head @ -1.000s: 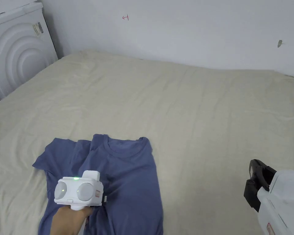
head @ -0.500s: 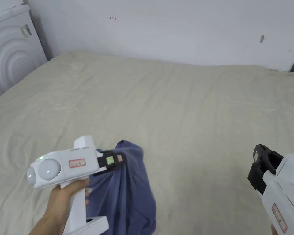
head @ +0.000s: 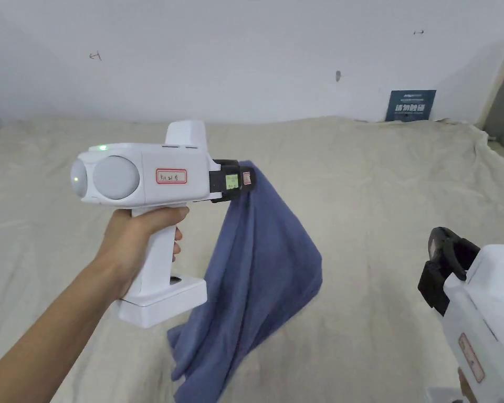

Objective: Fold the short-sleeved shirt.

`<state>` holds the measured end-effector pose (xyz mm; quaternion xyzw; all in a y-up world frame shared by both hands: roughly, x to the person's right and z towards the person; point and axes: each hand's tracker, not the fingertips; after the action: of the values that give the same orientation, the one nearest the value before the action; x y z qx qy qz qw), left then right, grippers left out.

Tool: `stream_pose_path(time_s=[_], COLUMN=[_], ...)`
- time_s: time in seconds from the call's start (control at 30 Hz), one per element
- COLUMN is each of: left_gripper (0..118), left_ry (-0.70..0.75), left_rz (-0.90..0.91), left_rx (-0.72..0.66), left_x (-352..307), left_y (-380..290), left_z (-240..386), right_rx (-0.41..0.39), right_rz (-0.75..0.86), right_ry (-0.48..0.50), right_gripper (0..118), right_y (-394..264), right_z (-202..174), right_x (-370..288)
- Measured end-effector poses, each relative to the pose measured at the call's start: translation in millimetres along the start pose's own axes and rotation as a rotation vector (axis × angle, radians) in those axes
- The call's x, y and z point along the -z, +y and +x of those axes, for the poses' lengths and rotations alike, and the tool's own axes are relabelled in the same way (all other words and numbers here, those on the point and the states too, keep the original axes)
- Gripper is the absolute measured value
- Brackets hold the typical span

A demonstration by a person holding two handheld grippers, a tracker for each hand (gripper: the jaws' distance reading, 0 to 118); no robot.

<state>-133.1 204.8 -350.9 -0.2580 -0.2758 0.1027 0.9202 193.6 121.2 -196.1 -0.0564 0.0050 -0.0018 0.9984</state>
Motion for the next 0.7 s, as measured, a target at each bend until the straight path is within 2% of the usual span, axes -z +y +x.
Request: stream_pose_path(time_s=[0.2, 0.43, 0.6, 0.7], left_gripper=[0, 0, 0, 0], left_ry=[-0.027, -0.061, -0.011, 0.038], left_rz=[-0.145, -0.388, -0.554, -0.633], left_rx=[0.129, 0.187, 0.263, 0.254], left_x=[57, 128, 166, 188], left_y=[-21, -115, -178, -207], left_z=[41, 55, 56, 49], right_rx=[0.012, 0.015, 0.022, 0.036], right_rz=[0.0, -0.04, -0.065, -0.079], right_ry=[-0.081, -0.132, -0.143, -0.143], right_gripper=[1, 1, 1, 1], right_y=[3, -13, -27, -30], right_z=[31, 55, 64, 61], right_x=[-18, -23, -21, -23])
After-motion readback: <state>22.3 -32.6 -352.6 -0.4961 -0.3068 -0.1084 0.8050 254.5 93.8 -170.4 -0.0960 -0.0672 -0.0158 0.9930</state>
